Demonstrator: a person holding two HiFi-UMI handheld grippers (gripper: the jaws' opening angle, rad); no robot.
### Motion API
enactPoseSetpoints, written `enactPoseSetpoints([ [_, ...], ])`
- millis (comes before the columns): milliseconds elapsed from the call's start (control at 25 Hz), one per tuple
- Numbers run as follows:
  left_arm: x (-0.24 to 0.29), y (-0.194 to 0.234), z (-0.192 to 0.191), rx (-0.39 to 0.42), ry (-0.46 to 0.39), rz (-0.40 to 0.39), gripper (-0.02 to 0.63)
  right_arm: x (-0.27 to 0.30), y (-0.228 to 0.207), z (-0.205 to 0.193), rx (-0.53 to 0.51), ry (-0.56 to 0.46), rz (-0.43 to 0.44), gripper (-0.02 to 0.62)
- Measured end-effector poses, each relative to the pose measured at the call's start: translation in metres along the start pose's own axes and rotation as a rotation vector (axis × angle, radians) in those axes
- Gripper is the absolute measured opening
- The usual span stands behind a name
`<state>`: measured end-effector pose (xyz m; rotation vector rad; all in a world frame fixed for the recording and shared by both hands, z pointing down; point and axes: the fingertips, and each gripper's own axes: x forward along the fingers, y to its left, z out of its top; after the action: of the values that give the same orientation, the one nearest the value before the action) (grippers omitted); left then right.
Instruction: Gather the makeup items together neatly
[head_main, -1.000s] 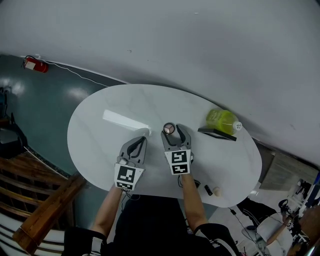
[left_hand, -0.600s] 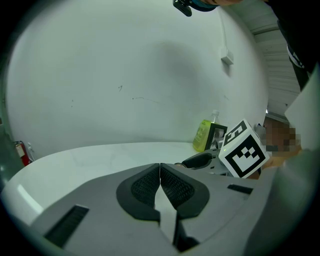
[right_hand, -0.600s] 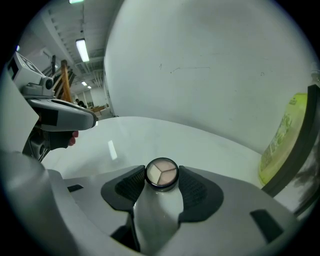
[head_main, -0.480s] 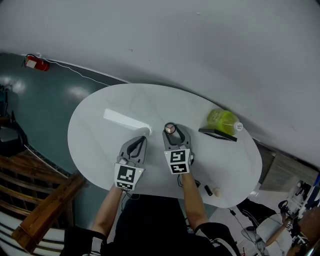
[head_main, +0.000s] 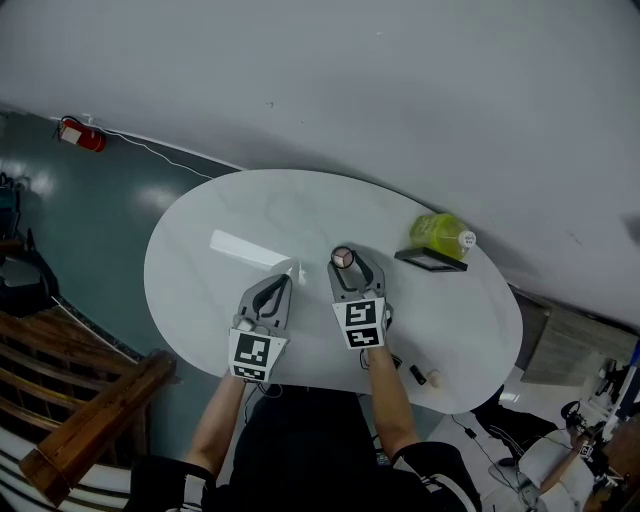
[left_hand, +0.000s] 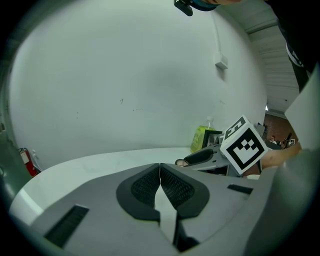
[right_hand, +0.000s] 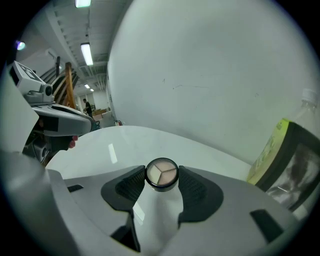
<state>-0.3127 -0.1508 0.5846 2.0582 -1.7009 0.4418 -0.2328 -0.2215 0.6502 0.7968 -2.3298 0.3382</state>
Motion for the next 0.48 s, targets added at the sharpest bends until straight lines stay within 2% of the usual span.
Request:
enactPoseSetpoints([
  [480,-0.081,-0.038,0.044,0.08,-0.13,-0.015,0.02,-0.114,0.034,0.038,-0.057,-0.116,-0.071,0.232],
])
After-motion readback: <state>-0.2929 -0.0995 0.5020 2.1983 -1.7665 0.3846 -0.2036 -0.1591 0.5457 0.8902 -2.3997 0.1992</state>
